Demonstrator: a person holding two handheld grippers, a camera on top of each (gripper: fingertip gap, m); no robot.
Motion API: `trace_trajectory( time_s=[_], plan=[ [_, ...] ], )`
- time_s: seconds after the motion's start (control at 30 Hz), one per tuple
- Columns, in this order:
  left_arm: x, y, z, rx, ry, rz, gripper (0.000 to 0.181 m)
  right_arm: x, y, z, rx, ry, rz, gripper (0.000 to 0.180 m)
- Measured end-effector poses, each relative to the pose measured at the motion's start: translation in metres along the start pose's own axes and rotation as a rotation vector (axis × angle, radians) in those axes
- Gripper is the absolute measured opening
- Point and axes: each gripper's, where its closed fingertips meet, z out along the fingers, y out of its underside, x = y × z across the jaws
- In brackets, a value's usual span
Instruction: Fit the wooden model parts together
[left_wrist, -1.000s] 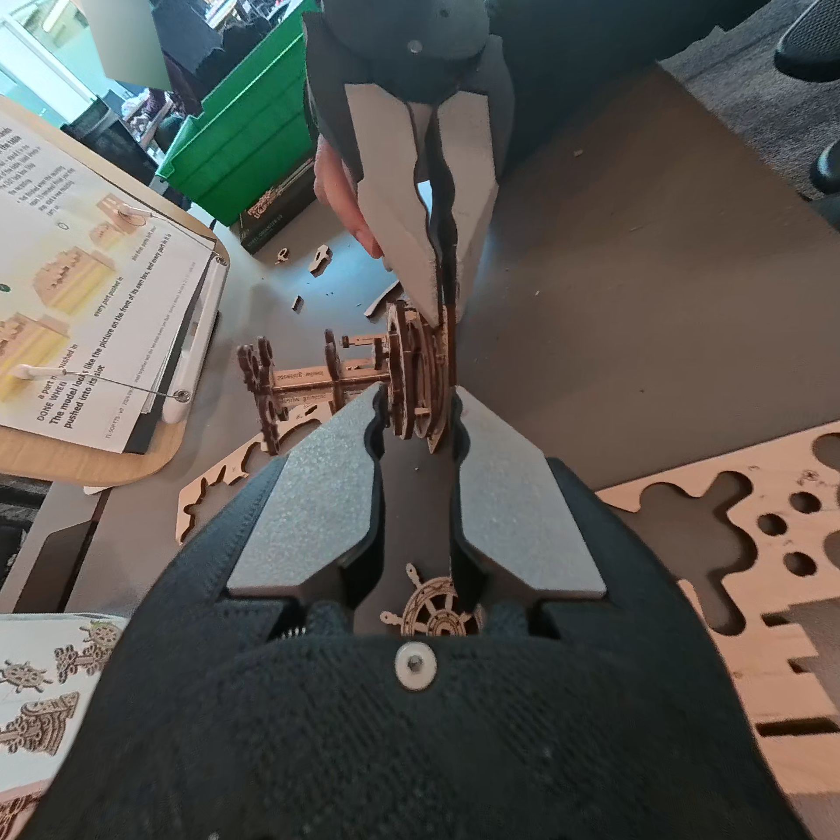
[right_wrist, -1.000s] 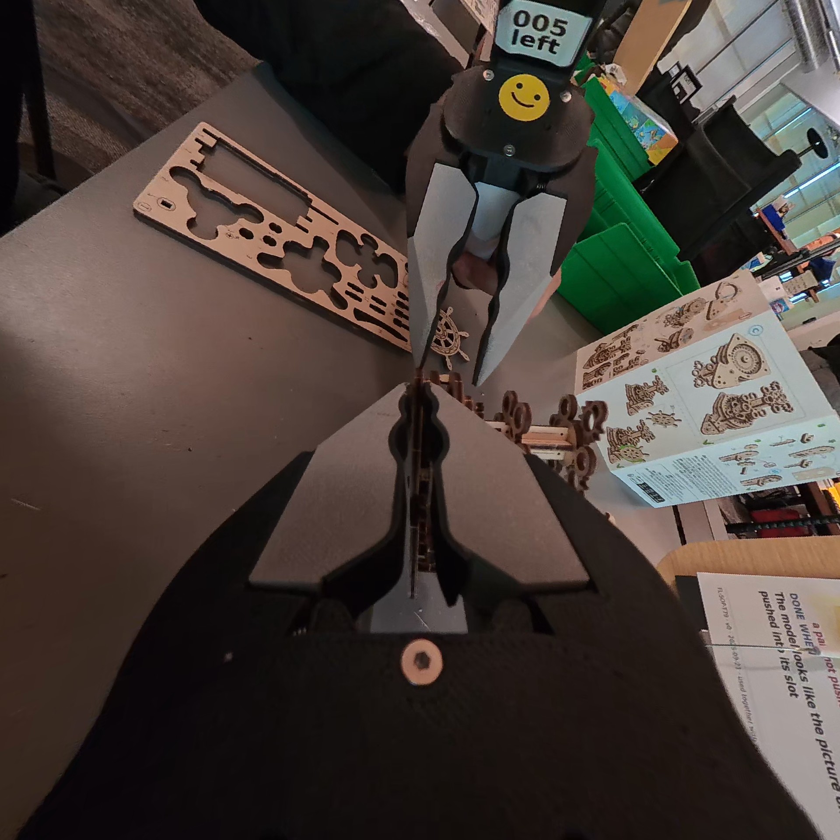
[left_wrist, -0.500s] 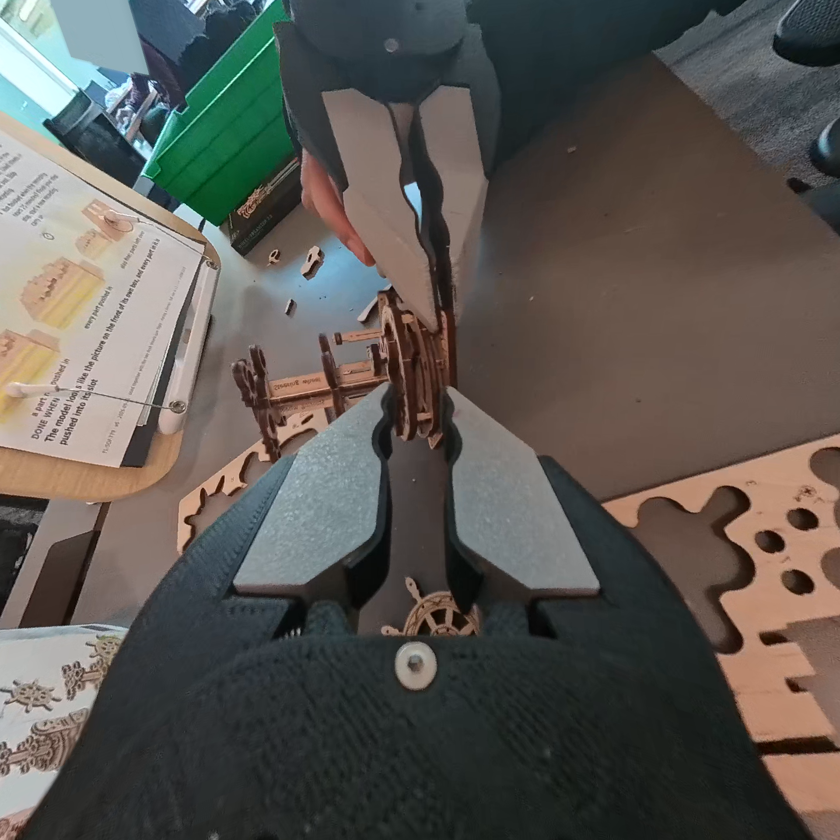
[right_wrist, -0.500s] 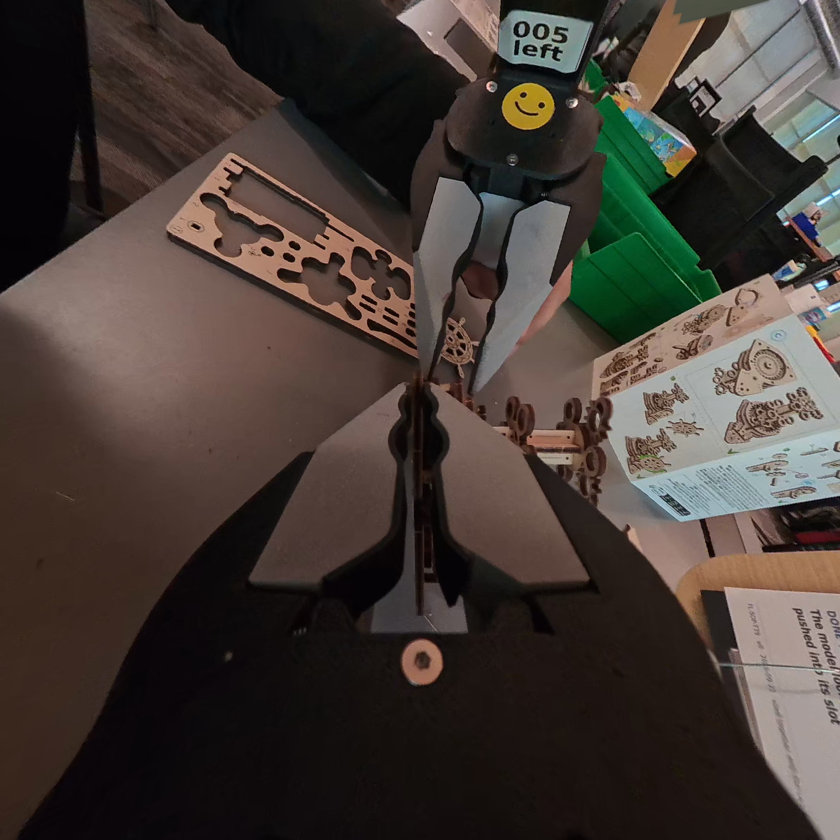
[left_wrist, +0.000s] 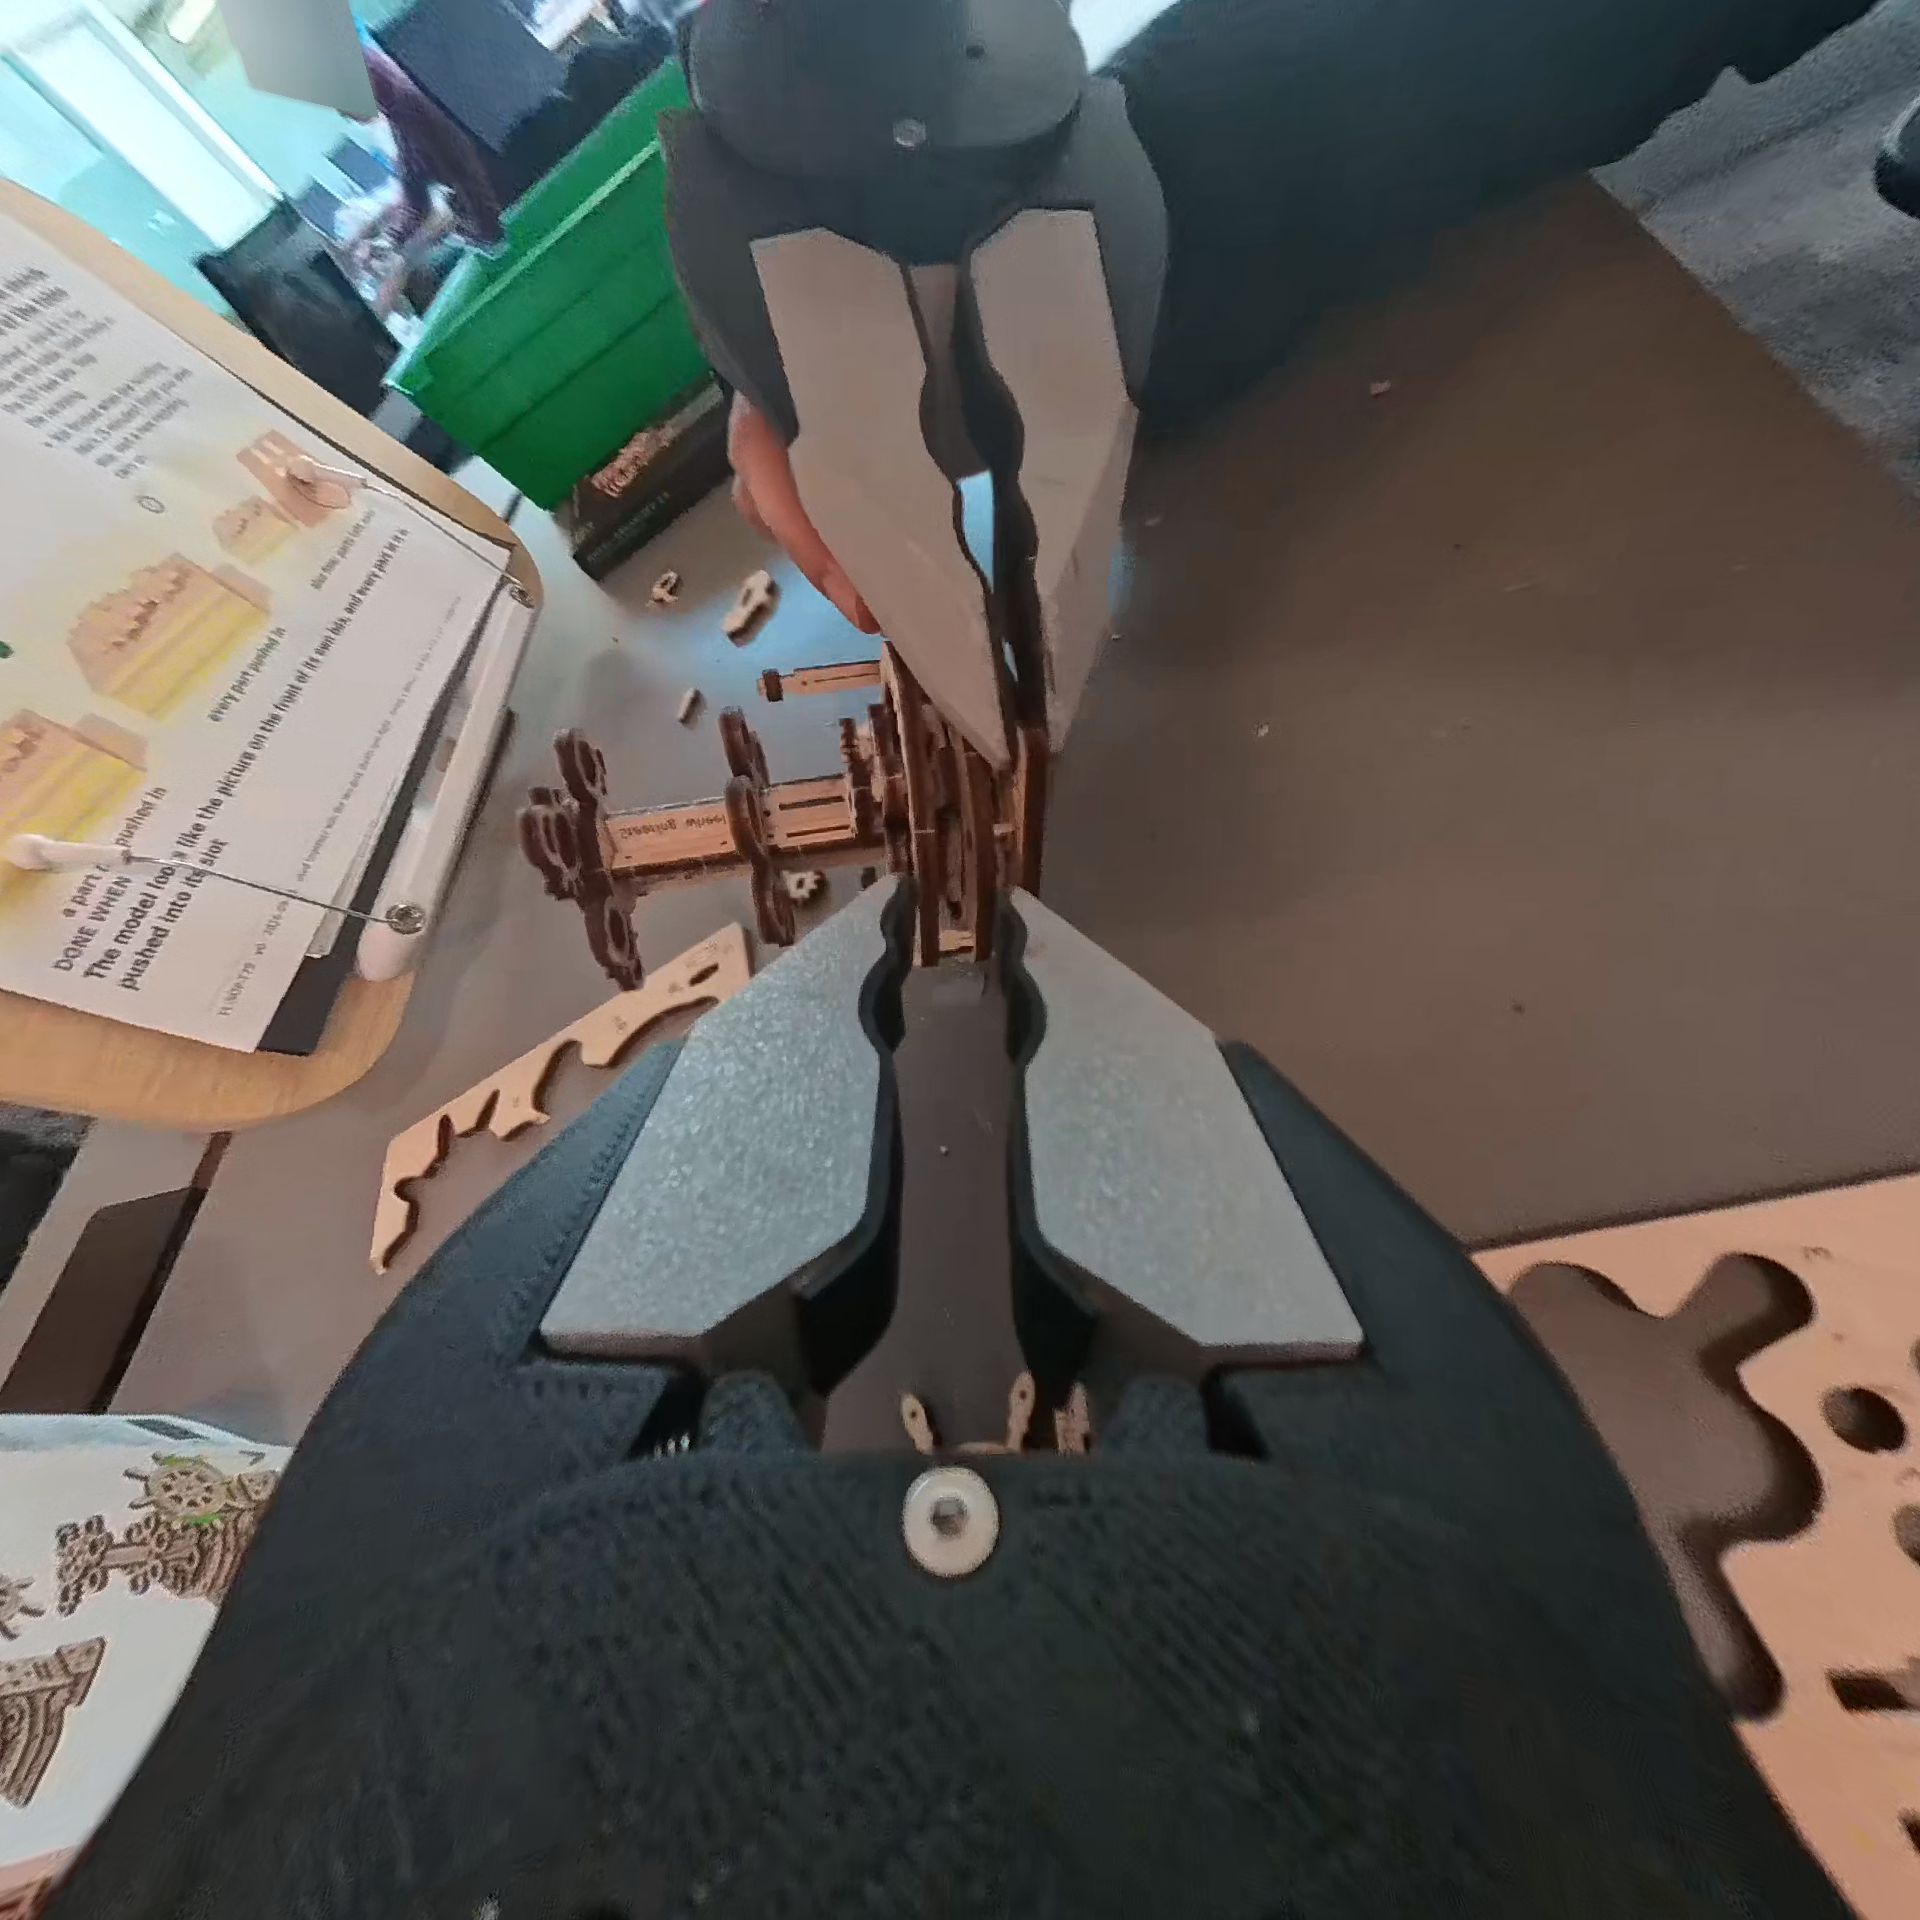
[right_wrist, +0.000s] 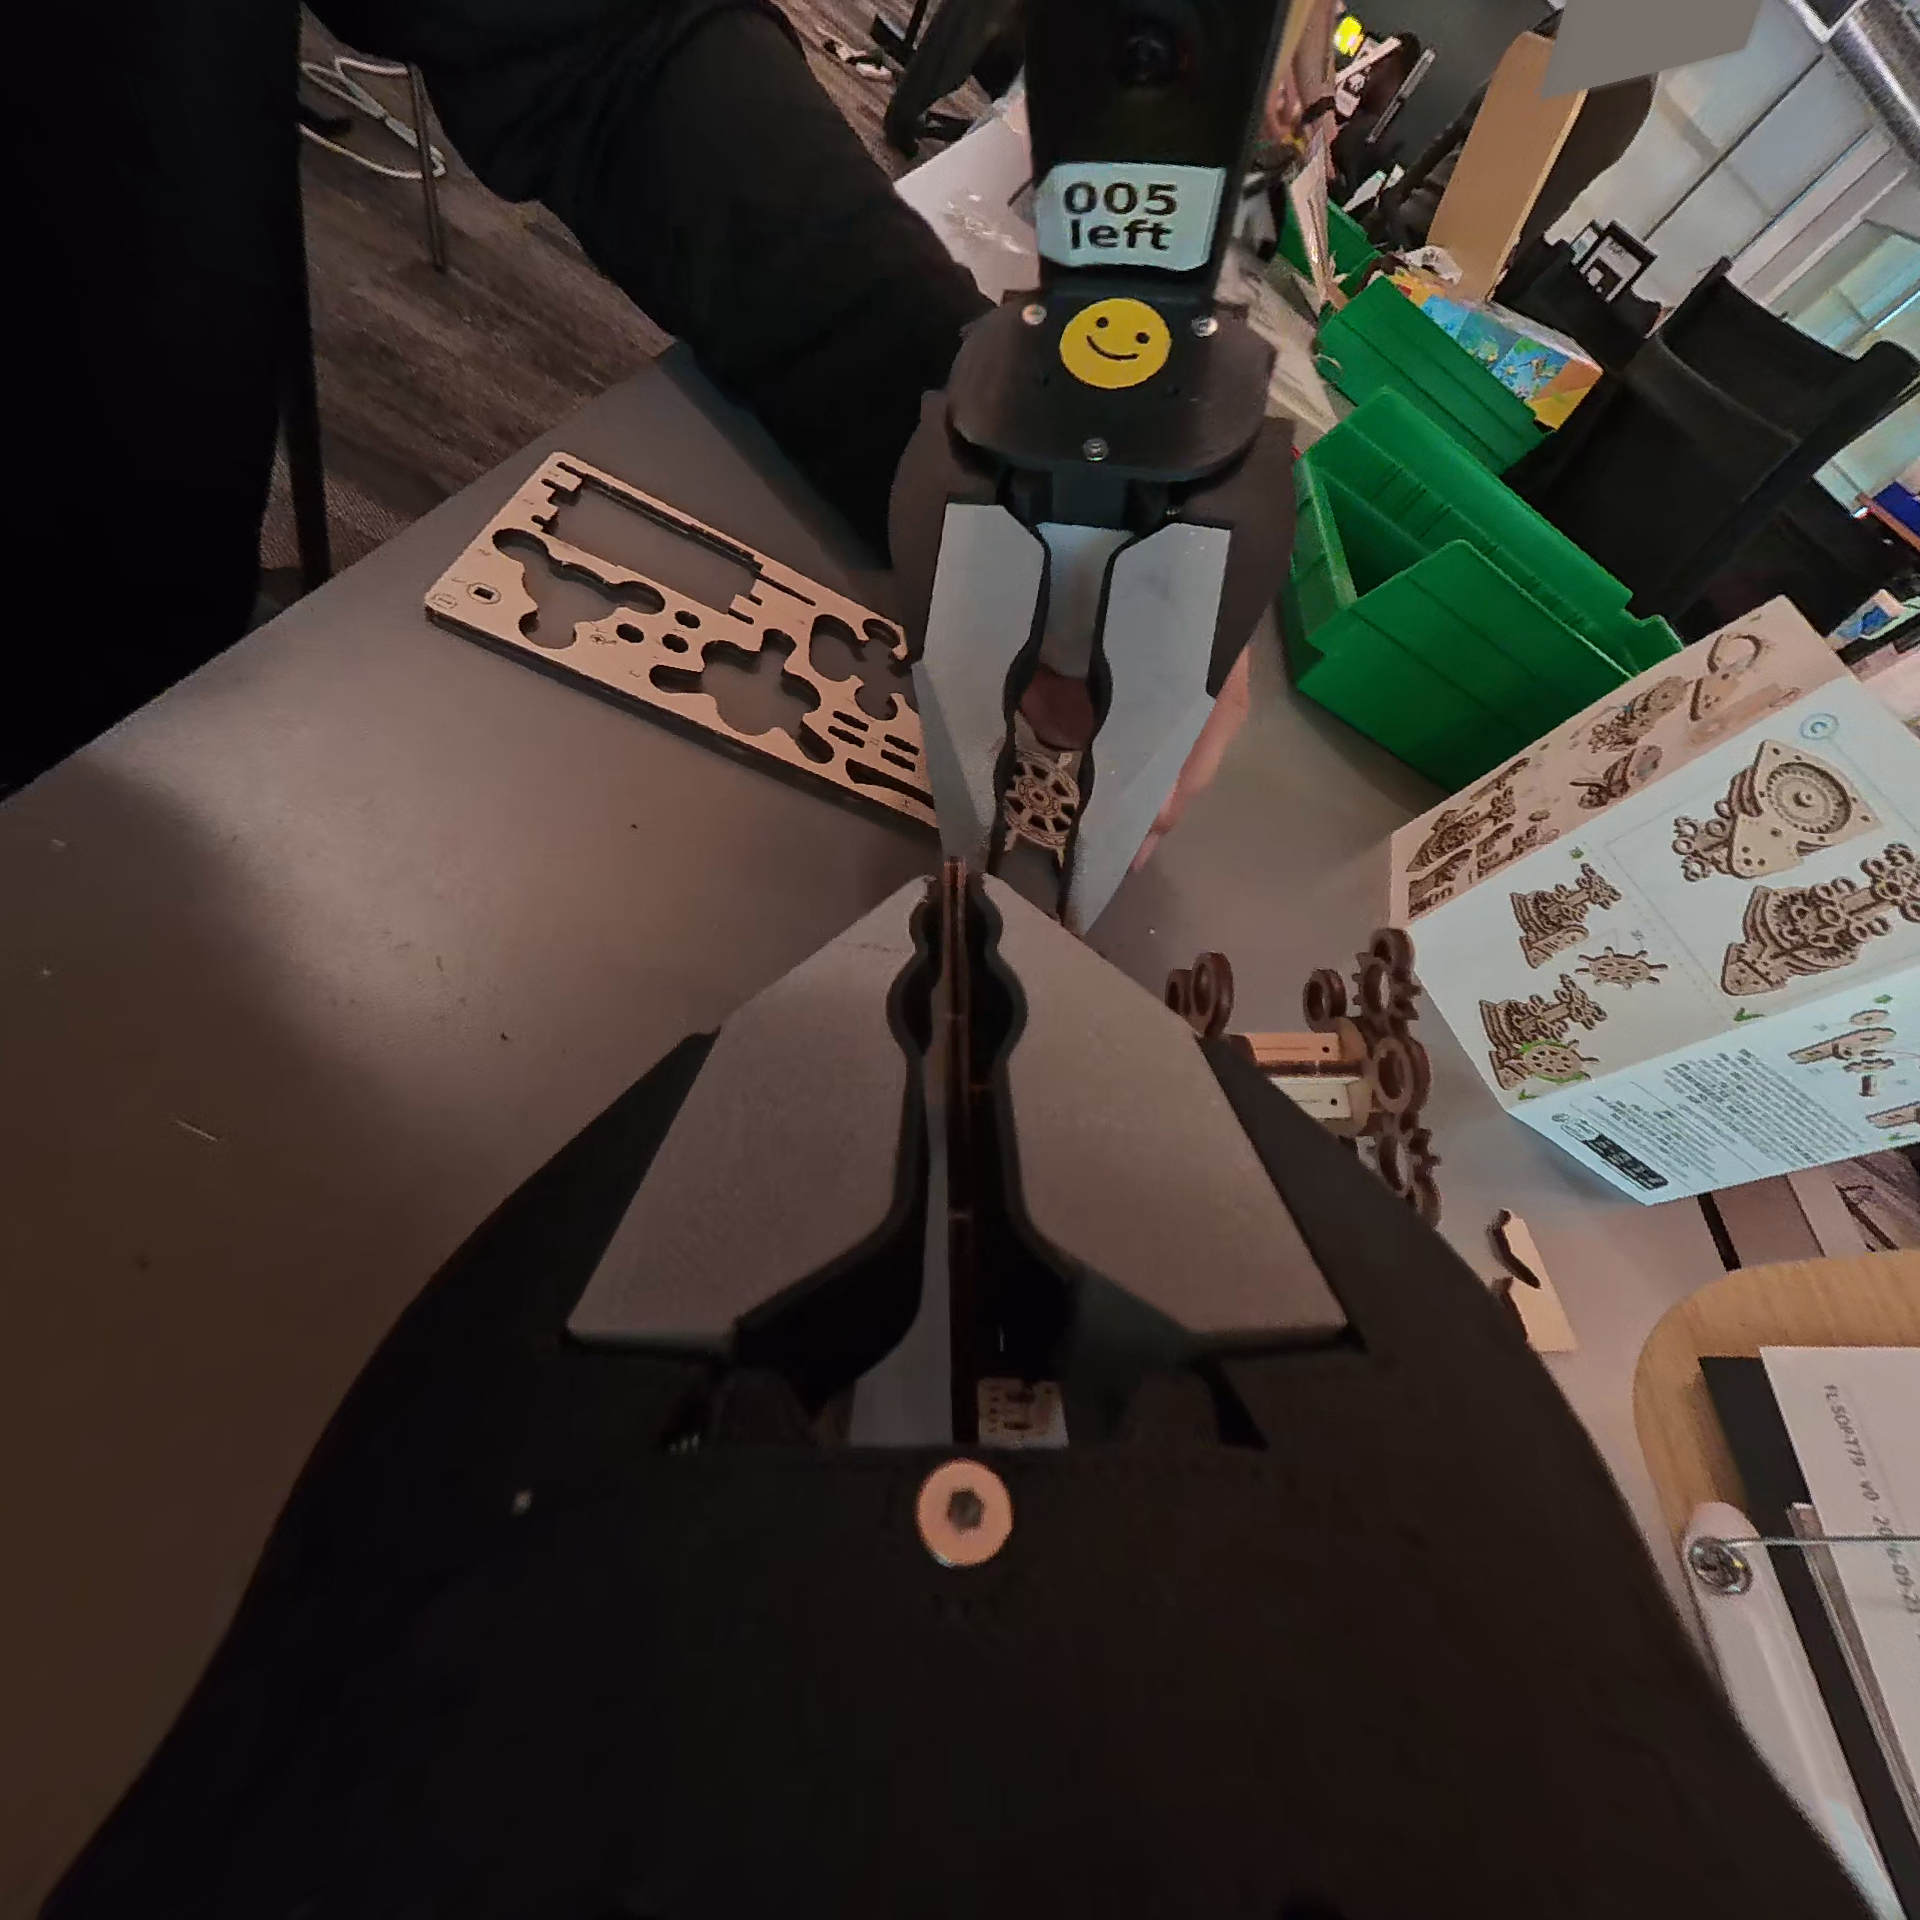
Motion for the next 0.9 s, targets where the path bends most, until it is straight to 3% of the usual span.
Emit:
trace_trajectory(
  time_s=[0.2,0.37,0.7,0.9],
  plan=[
    [-0.004,-0.003,0.007,0.015,-0.032,0.075,0.011,0.002,0.004,-0.006,0.0,-0.009,0.019,0.0],
    [-0.007,-0.004,0.011,0.058,0.041,-0.023,0.011,0.007,0.006,-0.01,0.005,0.004,0.04,0.0],
    [-0.015,-0.004,0.019,0.02,-0.008,-0.084,0.01,0.013,0.011,-0.015,0.005,0.022,0.063,0.0],
    [-0.023,0.008,0.026,-0.076,-0.043,-0.08,0.008,0.016,0.026,-0.008,-0.214,0.085,-0.05,0.001]
  ],
)
